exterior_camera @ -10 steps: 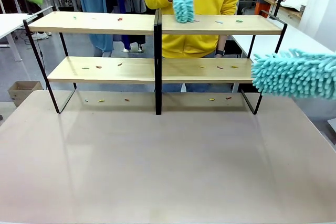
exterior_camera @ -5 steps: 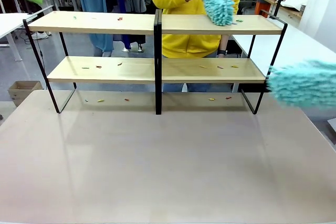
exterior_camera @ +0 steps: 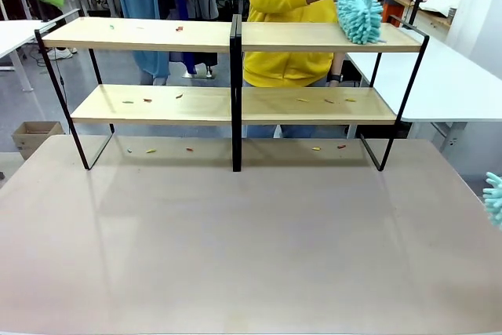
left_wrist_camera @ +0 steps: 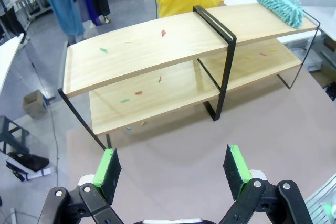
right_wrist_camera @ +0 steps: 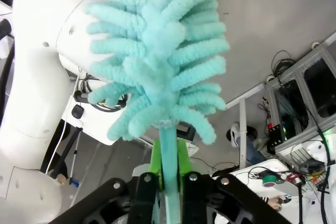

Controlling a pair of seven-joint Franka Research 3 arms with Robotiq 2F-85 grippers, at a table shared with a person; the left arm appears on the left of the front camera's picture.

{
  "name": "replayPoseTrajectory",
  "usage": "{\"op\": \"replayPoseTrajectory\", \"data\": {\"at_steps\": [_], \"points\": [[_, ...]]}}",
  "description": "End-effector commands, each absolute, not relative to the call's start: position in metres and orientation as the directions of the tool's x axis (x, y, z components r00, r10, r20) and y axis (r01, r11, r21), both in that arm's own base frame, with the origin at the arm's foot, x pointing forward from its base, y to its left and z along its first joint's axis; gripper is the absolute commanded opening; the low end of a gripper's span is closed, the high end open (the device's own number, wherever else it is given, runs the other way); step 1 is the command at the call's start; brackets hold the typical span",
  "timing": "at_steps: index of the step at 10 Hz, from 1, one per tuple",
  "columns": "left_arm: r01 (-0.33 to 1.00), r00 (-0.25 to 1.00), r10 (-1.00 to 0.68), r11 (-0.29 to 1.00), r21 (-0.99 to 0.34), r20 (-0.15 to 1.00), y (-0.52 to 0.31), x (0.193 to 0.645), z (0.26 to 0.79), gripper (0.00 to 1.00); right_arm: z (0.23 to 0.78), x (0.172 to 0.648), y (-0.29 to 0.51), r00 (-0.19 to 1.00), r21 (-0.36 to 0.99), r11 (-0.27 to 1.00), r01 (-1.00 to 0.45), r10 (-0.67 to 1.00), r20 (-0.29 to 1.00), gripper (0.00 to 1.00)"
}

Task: Clean the shelves.
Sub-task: Clean a randomly selected level of the Shelf with the Duster.

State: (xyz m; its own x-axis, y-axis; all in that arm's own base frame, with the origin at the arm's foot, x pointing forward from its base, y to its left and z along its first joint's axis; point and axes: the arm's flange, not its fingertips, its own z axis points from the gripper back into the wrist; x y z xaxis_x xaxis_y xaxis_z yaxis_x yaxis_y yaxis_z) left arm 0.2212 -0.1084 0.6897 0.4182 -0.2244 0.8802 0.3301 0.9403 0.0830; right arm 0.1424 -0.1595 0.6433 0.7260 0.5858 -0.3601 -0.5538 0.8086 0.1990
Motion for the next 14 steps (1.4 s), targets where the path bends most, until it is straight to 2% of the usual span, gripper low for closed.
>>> {"op": "replayPoseTrajectory", "data": {"at_steps": [1,5,10,12,14], "points": [[0.334,0.419,-0.223,0.939,0.079,0.880,-0.107,0.221,0.688,1.00,0.664,0.151,-0.139,0.709,0.176,0.787,-0.592,0.612,-0.351,0.12],[0.334,0.419,-0.223,0.939,0.079,0.880,-0.107,0.221,0.688,1.00,0.657,0.152,-0.107,0.541,0.111,0.680,-0.725,0.662,-0.518,0.12],[0.334,0.419,-0.223,0.939,0.079,0.880,-0.107,0.221,0.688,1.00,0.663,0.168,-0.091,0.522,0.101,0.625,-0.774,0.721,-0.455,0.12],[0.334,0.419,-0.223,0.939,0.079,0.880,-0.107,0.221,0.688,1.00,0.665,0.191,-0.063,0.574,0.025,0.643,-0.766,0.701,-0.423,0.12],[0.334,0.419,-0.223,0.939,0.079,0.880,-0.107,0.221,0.688,1.00,0.664,0.218,-0.029,0.565,-0.016,0.609,-0.793,0.726,-0.391,0.12]]}}
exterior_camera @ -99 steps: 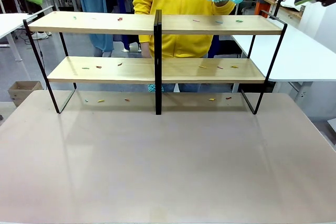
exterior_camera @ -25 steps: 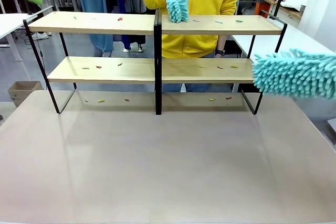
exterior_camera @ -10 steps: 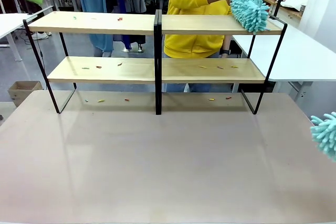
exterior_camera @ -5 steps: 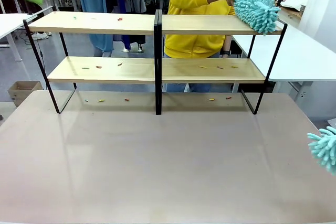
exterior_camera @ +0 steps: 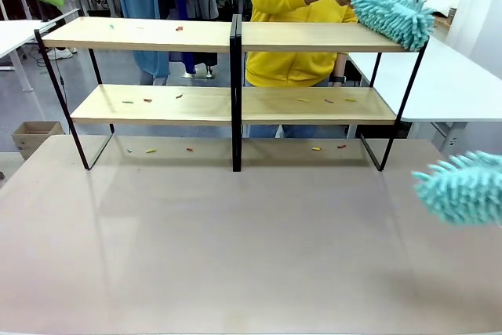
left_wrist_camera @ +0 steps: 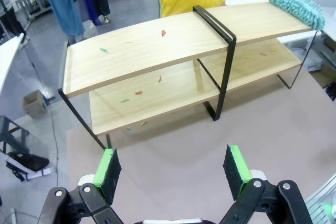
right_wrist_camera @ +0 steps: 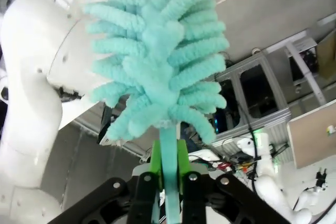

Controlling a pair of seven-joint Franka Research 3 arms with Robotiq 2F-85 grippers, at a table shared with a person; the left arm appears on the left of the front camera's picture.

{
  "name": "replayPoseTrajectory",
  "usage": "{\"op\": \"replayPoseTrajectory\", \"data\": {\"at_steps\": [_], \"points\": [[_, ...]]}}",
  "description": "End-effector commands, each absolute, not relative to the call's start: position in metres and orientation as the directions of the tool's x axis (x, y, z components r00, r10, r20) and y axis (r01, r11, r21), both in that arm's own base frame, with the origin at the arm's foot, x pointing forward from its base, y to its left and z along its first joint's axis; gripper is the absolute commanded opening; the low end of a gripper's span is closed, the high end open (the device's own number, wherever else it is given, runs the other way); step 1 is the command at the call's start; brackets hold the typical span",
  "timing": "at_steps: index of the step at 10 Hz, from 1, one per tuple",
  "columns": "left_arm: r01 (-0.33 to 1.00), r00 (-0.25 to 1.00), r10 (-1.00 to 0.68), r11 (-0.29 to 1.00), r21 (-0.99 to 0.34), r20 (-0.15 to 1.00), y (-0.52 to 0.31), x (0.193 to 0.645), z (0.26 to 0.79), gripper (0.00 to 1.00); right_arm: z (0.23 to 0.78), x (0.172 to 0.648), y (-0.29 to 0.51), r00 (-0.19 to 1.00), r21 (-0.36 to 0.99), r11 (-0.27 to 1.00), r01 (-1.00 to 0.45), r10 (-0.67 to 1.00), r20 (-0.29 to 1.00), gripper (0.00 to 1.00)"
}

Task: Clean the shelves.
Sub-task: Clean a randomly selected level of the Shelf with the Duster.

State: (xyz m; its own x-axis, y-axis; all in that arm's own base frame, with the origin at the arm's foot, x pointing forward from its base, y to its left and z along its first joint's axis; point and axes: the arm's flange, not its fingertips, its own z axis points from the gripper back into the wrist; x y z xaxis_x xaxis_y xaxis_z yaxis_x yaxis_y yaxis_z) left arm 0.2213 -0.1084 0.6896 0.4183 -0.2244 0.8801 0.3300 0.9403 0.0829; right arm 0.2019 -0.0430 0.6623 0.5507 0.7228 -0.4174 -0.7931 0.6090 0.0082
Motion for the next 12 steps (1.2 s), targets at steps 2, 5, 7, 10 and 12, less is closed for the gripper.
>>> {"op": "replayPoseTrajectory", "data": {"at_steps": [2,5,7,10,12], "points": [[0.334,0.419,-0.223,0.939,0.079,0.880,-0.107,0.221,0.688,1.00,0.659,0.244,0.019,0.539,-0.050,0.564,-0.825,0.755,-0.375,0.12],[0.334,0.419,-0.223,0.939,0.079,0.880,-0.107,0.221,0.688,1.00,0.643,0.274,0.095,0.565,-0.090,0.567,-0.819,0.771,-0.294,0.12],[0.334,0.419,-0.223,0.939,0.079,0.880,-0.107,0.221,0.688,1.00,0.641,0.268,0.083,0.518,-0.070,0.526,-0.847,0.790,-0.328,0.12],[0.334,0.419,-0.223,0.939,0.079,0.880,-0.107,0.221,0.688,1.00,0.625,0.281,0.117,0.582,-0.088,0.597,-0.797,0.723,-0.372,0.12],[0.334,0.419,-0.223,0.939,0.079,0.880,-0.107,0.221,0.688,1.00,0.614,0.298,0.131,0.503,-0.071,0.520,-0.851,0.771,-0.391,0.12]]}}
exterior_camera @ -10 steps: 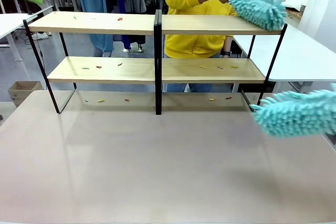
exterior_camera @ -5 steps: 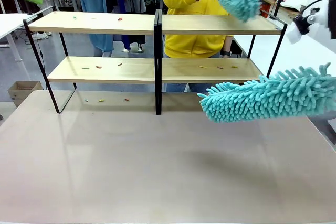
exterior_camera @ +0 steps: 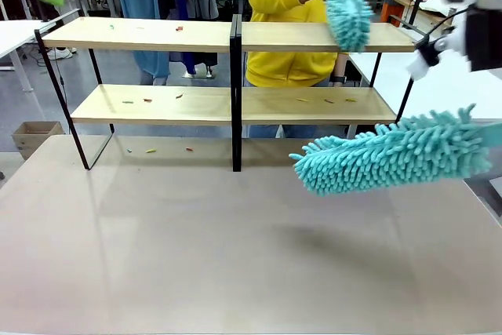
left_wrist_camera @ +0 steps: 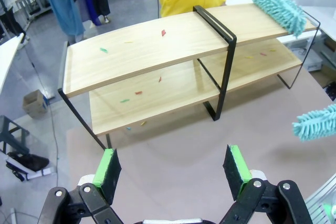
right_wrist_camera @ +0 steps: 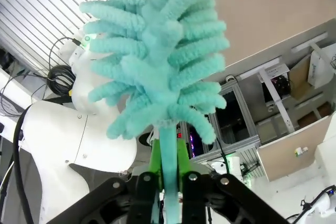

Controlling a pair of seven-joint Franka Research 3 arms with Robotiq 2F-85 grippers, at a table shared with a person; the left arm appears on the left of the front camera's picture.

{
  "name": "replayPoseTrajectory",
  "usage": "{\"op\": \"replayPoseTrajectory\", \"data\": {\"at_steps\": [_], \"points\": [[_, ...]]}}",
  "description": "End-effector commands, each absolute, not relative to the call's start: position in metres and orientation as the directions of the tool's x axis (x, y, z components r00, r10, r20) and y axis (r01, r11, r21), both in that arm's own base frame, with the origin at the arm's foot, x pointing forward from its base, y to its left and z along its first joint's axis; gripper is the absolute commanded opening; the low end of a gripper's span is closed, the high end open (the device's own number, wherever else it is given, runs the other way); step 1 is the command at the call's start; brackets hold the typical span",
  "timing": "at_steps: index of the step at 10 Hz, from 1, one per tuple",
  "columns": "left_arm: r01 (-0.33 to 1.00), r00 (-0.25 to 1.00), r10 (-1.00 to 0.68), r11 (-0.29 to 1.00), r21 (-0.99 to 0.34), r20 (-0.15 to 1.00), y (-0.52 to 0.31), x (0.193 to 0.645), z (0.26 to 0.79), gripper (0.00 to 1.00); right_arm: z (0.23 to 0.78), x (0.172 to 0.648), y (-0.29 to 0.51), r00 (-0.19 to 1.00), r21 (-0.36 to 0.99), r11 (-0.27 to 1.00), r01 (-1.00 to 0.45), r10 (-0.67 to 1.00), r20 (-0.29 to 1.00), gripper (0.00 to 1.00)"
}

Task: Clean the shelves.
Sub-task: Clean a randomly selected level of the Shelf with the Duster.

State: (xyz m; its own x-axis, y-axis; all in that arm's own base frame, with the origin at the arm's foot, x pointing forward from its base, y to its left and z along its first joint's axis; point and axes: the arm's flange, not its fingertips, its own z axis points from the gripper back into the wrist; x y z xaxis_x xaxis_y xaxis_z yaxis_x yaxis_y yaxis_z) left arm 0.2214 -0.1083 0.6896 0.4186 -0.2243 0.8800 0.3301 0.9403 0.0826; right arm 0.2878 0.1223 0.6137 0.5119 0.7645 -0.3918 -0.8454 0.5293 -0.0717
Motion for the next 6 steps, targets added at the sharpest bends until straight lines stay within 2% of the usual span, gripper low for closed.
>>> {"op": "replayPoseTrajectory", "data": {"at_steps": [1,2,3,6], "points": [[0.334,0.419,-0.223,0.939,0.079,0.880,-0.107,0.221,0.688,1.00,0.613,0.294,0.132,0.451,-0.055,0.474,-0.879,0.788,-0.420,0.12],[0.334,0.419,-0.223,0.939,0.079,0.880,-0.107,0.221,0.688,1.00,0.620,0.273,0.119,0.246,0.027,0.282,-0.959,0.875,-0.417,0.12],[0.334,0.419,-0.223,0.939,0.079,0.880,-0.107,0.221,0.688,1.00,0.625,0.257,0.099,0.232,0.086,0.305,-0.949,0.854,-0.466,0.12],[0.334,0.419,-0.223,0.939,0.079,0.880,-0.107,0.221,0.688,1.00,0.632,0.220,0.093,0.073,0.116,0.147,-0.982,0.871,-0.486,0.12]]}}
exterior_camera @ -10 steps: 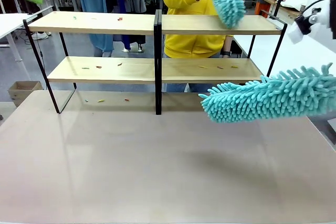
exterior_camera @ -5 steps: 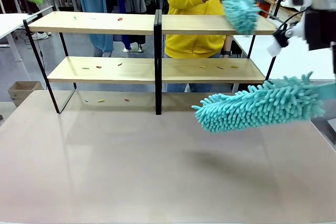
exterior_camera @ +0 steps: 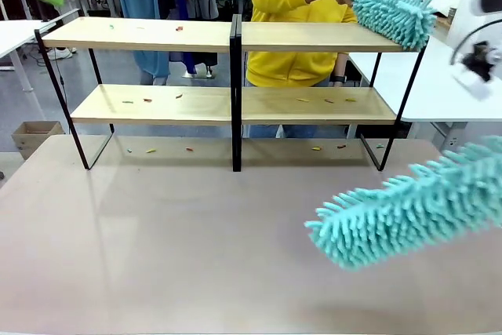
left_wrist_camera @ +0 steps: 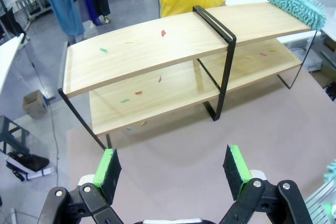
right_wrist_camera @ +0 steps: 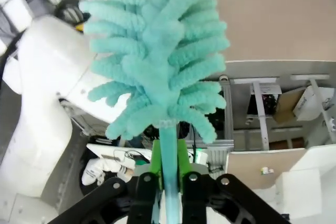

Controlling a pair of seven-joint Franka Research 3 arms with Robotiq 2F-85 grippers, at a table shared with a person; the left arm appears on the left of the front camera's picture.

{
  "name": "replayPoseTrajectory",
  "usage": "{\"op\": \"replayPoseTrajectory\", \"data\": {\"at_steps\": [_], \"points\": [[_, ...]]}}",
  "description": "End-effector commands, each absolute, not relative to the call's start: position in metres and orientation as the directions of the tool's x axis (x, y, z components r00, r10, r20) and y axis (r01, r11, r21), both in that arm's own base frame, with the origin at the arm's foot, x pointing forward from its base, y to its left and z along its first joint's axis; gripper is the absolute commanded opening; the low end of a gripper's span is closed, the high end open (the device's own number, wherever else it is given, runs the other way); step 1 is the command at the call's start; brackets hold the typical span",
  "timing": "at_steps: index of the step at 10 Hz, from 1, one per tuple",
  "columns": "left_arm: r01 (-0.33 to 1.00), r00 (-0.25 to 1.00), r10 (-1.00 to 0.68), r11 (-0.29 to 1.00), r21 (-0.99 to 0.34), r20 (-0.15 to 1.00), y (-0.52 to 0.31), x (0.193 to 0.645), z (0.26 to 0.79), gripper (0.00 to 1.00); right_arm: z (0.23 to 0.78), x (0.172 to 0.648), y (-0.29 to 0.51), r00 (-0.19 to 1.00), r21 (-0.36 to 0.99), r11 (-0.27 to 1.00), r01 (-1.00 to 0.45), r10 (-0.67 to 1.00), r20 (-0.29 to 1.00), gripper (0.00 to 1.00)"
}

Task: Clean the shelves.
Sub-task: Clean a randomly selected level of the Shelf with the Duster.

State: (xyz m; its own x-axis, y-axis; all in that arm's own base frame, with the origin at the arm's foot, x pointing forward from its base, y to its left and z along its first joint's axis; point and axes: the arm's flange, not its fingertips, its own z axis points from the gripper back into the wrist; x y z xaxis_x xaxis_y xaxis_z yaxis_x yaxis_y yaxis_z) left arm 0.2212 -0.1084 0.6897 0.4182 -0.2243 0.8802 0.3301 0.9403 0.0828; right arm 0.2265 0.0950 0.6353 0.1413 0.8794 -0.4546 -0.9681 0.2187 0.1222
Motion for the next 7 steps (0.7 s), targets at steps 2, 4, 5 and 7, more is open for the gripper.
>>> {"op": "replayPoseTrajectory", "data": {"at_steps": [2,4,5,7], "points": [[0.334,0.419,-0.223,0.939,0.079,0.880,-0.107,0.221,0.688,1.00,0.632,0.211,0.099,0.035,0.101,0.102,-0.990,0.853,-0.521,0.12],[0.334,0.419,-0.223,0.939,0.079,0.880,-0.107,0.221,0.688,1.00,0.631,0.227,0.106,0.084,0.074,0.139,-0.987,0.860,-0.503,0.12],[0.334,0.419,-0.223,0.939,0.079,0.880,-0.107,0.221,0.688,1.00,0.631,0.236,0.114,0.131,0.027,0.163,-0.986,0.875,-0.466,0.12],[0.334,0.419,-0.223,0.939,0.079,0.880,-0.107,0.221,0.688,1.00,0.630,0.268,0.136,0.305,-0.040,0.309,-0.950,0.893,-0.331,0.12]]}}
